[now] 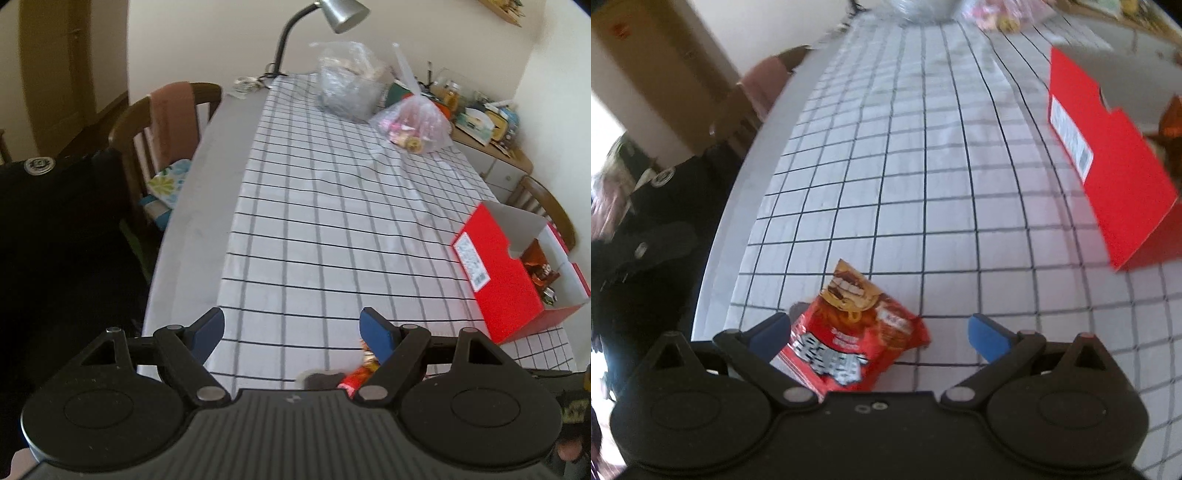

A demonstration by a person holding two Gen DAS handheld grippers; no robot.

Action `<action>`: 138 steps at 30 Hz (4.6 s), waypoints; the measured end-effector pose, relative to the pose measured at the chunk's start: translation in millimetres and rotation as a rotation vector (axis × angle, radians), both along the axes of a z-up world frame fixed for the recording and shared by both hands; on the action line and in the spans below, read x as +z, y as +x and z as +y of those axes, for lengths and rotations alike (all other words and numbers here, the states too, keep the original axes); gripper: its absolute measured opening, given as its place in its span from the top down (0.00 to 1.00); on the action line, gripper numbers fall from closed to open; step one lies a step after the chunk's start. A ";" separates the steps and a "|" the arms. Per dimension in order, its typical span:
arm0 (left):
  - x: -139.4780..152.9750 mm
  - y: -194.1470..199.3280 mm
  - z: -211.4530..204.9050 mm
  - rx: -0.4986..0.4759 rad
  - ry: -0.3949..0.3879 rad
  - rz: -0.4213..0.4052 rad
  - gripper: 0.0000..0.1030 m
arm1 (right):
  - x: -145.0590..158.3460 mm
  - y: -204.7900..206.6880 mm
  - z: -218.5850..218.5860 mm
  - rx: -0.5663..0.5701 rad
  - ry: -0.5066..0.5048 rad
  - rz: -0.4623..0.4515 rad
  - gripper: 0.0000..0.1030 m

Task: Organize snacks
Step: 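Move both tools back to the remaining snacks on the table, then grasp the red chip bag with right tool while left tool grasps clear food tray, then carry the chip bag and food tray toward the red box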

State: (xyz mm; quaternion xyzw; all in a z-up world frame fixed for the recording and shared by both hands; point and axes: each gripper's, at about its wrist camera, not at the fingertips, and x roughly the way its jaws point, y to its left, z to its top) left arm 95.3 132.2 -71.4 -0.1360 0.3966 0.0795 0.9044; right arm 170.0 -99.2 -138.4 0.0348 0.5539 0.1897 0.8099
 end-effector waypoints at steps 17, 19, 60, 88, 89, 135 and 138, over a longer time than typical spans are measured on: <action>-10.3 -34.9 49.2 0.121 0.000 0.039 0.22 | -44.2 9.8 38.1 -0.232 -0.099 0.149 0.03; -12.7 -34.6 50.3 0.121 -0.003 0.047 0.22 | -44.5 9.5 44.6 -0.219 -0.110 0.138 0.04; -104.0 37.6 -61.7 -0.221 0.062 0.215 0.31 | -14.4 13.4 -82.9 -0.244 0.017 0.065 0.37; -84.3 25.1 -64.2 -0.297 0.025 0.195 0.84 | 2.2 6.1 -113.1 -0.243 0.009 0.016 0.37; -84.1 26.7 -64.0 -0.318 0.029 0.203 0.83 | 2.3 4.7 -114.5 -0.244 0.012 0.017 0.37; -47.0 37.2 -93.5 -0.408 0.073 0.087 0.45 | 35.3 -7.7 -147.6 -0.293 0.025 -0.083 0.37; -29.6 43.3 -103.5 -0.395 0.062 0.057 0.45 | 48.5 1.8 -158.4 -0.286 0.020 -0.121 0.37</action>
